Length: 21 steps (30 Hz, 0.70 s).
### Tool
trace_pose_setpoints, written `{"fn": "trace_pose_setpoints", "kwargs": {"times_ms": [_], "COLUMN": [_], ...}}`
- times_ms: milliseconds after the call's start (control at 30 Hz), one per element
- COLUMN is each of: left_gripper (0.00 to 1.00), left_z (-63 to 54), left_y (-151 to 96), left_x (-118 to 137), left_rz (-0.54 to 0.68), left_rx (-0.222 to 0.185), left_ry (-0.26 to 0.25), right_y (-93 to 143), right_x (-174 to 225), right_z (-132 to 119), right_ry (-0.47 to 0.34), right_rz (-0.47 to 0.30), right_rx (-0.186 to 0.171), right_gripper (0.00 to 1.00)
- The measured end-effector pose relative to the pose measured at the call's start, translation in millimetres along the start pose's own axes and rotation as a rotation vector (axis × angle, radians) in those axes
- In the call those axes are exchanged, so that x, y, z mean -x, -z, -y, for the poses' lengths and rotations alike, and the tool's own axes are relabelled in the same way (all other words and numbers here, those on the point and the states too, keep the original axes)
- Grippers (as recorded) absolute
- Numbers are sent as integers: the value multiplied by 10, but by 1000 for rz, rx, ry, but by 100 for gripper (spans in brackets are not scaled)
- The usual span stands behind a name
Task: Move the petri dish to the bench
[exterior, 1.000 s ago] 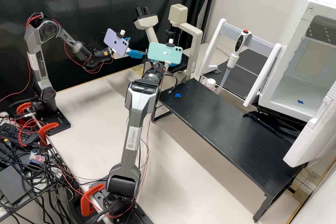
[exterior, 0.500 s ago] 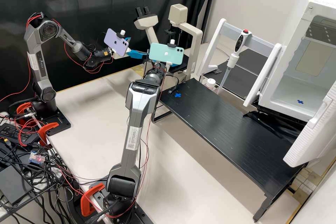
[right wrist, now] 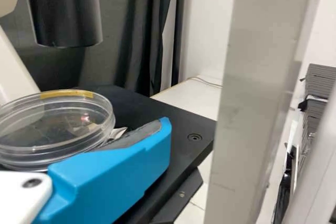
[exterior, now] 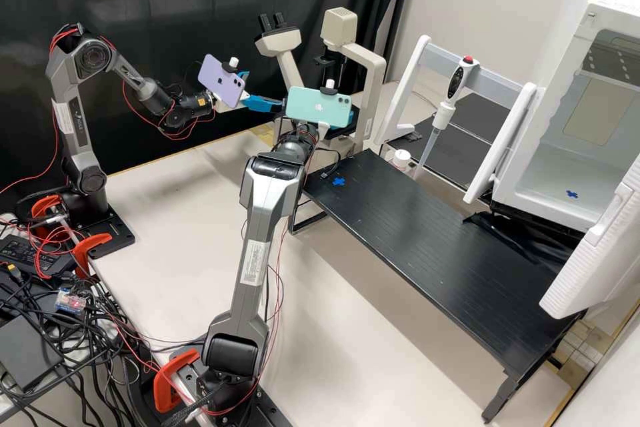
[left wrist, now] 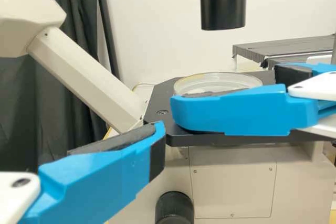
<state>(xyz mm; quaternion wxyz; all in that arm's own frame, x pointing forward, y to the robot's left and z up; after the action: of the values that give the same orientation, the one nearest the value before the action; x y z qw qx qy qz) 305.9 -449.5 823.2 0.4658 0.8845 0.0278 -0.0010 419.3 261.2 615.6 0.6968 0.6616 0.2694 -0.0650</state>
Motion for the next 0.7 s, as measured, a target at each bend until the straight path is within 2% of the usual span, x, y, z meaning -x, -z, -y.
{"fn": "trace_pose_setpoints", "kwargs": {"times_ms": [133,700], "left_gripper": [100,100], "left_z": [0,0], "left_y": [0,0], "left_x": [0,0], "left_rz": [0,0], "left_rx": [0,0], "left_ry": [0,0], "right_y": [-7,-3], "right_x": [0,-4], "right_z": [-4,-27], "right_ry": [-4,-16], "right_rz": [8,18], "right_rx": [-6,13], "right_gripper": [0,0]}}
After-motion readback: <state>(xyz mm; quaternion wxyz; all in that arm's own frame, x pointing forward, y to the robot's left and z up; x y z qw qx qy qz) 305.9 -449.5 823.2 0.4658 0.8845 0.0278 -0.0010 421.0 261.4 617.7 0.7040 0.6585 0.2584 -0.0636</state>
